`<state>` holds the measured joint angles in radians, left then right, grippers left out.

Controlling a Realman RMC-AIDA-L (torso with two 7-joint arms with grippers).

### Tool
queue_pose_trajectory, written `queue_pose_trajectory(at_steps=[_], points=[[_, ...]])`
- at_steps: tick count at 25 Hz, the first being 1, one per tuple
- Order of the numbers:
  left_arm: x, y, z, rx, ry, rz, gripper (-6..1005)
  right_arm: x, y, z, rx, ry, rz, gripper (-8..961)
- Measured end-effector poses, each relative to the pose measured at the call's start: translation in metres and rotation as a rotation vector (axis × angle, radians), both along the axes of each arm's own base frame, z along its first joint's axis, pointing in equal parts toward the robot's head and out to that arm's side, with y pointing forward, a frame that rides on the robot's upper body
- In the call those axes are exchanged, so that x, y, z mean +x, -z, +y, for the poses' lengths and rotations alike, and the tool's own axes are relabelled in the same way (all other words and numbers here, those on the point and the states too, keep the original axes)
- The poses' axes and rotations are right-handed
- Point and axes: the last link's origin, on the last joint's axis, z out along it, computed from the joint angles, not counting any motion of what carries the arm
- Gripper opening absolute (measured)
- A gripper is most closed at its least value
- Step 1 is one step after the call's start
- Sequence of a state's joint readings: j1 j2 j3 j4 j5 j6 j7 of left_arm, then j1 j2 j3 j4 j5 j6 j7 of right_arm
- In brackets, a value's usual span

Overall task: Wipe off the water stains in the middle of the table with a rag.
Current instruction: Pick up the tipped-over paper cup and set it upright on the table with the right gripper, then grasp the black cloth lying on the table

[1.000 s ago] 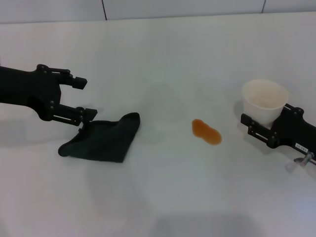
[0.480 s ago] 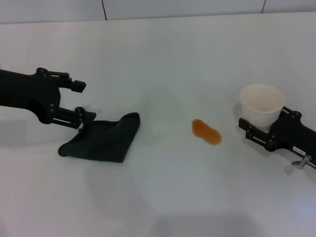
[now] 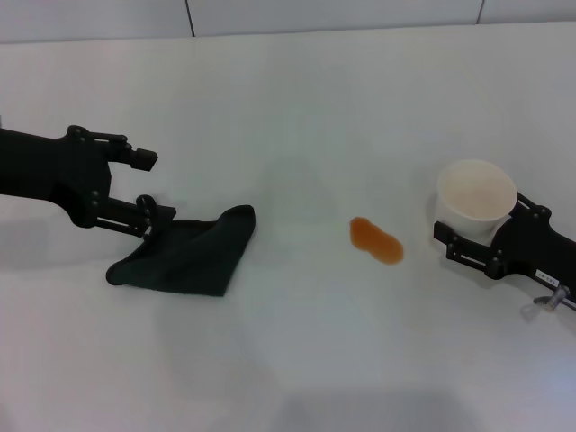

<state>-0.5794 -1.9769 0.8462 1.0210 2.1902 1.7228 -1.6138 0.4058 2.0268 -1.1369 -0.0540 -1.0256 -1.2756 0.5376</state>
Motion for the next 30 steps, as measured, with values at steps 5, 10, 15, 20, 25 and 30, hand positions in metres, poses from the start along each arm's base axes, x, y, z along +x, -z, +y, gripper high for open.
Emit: queue_pose_trajectory(at_steps=[5, 10, 15, 20, 25, 30], points=[[-0.002, -0.001, -0.001, 0.004, -0.007, 0.001, 777, 0.004, -0.005, -0.005, -0.008, 0.006, 0.018, 872], [-0.006, -0.003, -0.002, 0.011, -0.016, 0.009, 774, 0.005, -0.012, -0.01, -0.072, -0.015, 0.039, 875], [-0.009, -0.005, 0.0, 0.031, -0.036, 0.018, 771, 0.012, -0.03, -0.014, -0.193, -0.027, 0.008, 874], [-0.013, -0.008, 0.001, 0.037, -0.066, 0.058, 768, 0.013, -0.055, -0.011, -0.271, -0.009, -0.049, 873], [-0.023, -0.008, 0.002, 0.044, -0.099, 0.126, 764, -0.001, -0.089, 0.004, -0.283, -0.02, -0.105, 872], [-0.025, 0.0, 0.007, 0.056, -0.112, 0.18, 761, -0.023, -0.123, 0.014, -0.307, -0.045, -0.137, 872]])
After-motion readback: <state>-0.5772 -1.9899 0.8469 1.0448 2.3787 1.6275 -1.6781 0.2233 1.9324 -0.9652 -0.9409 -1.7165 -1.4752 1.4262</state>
